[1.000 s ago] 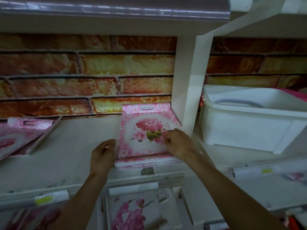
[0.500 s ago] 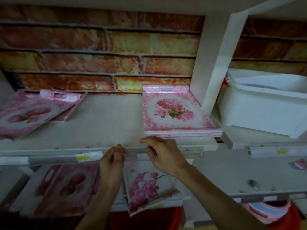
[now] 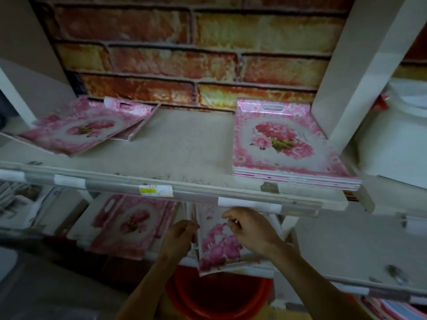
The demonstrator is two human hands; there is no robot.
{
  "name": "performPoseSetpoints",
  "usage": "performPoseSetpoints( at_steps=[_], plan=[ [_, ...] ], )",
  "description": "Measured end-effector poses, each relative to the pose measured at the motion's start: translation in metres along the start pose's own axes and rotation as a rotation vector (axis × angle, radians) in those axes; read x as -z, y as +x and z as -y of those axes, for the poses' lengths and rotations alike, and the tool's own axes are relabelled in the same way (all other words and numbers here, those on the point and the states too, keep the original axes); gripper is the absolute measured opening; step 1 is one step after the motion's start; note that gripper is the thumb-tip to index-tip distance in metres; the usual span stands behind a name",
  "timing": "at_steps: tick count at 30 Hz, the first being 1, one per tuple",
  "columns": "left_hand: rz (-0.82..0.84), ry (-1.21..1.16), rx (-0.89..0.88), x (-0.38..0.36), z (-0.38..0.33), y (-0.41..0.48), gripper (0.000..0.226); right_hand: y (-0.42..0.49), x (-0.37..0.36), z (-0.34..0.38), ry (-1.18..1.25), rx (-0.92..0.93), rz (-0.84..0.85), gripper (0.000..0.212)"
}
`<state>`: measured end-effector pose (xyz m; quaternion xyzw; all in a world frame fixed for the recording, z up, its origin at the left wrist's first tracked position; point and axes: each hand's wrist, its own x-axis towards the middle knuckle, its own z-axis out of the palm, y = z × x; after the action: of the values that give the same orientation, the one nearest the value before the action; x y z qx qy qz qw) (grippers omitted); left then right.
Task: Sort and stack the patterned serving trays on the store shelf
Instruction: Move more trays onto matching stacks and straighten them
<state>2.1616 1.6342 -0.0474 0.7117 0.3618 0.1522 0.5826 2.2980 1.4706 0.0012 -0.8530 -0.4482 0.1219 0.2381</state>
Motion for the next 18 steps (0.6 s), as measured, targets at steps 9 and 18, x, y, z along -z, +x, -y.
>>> performPoseSetpoints(
  at_steps=[9, 18],
  plan=[
    [0.068, 0.059, 0.138, -0.052, 0.031, -0.018, 0.017, -0.021, -0.035, -0.081, 0.09, -0.057, 0.146, 0.029],
    [0.114, 0.124, 0.244, -0.071, 0.06, -0.013, 0.014, -0.035, -0.054, -0.121, 0.134, -0.152, 0.189, 0.028]
  ],
)
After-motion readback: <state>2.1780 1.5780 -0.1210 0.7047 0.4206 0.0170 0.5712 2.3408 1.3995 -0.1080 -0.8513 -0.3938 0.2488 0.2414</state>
